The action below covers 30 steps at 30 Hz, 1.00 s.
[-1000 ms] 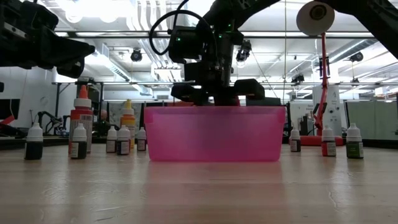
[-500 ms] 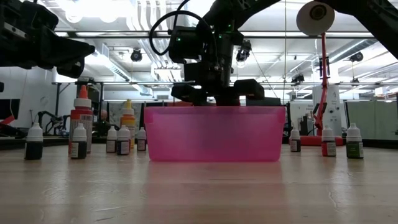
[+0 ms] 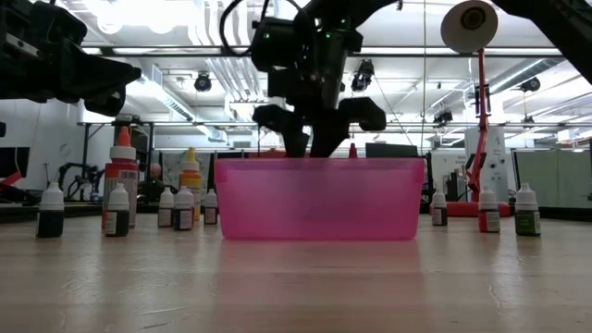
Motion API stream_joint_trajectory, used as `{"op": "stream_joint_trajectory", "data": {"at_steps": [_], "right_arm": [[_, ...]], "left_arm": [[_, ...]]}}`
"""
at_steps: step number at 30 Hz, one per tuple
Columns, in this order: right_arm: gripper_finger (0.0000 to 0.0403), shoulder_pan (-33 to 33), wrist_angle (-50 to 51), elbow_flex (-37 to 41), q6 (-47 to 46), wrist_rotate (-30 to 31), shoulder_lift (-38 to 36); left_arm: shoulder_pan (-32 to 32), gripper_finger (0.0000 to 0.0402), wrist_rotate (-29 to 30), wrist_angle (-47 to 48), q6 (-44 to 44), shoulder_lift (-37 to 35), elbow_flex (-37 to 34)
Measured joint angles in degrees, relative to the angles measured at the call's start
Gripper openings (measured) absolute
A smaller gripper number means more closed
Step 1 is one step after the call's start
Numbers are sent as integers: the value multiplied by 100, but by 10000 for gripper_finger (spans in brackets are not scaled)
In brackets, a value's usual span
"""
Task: Pick & Place food coloring
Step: Put the small food coloring bottle into the red bin
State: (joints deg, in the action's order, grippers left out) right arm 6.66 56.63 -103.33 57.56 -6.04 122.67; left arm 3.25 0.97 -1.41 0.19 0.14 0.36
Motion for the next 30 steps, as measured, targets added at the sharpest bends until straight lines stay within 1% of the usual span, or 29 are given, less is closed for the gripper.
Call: {"op": "stream_joint_trajectory", "data": {"at_steps": [3, 9, 12, 15, 21, 30], "right_arm": [[135, -11, 3, -4, -369, 6, -145], [133, -80, 39, 0, -1830, 5, -457], [128, -118, 56, 52, -2285, -30, -622], [124, -149, 180, 155, -2410, -174, -755], [125, -221, 291, 498, -2490, -223, -1091], [126, -307, 272, 1609, -2682, -318, -1735]], "left_arm": [[1, 3, -1, 0, 1, 1, 0], [0, 3, -1, 0, 2, 0, 0], [0, 3, 0, 0, 1, 2, 0], [2, 3, -2, 0, 0, 2, 0], [1, 3, -1, 0, 1, 1, 0], [1, 3, 0, 0, 2, 2, 0]]}}
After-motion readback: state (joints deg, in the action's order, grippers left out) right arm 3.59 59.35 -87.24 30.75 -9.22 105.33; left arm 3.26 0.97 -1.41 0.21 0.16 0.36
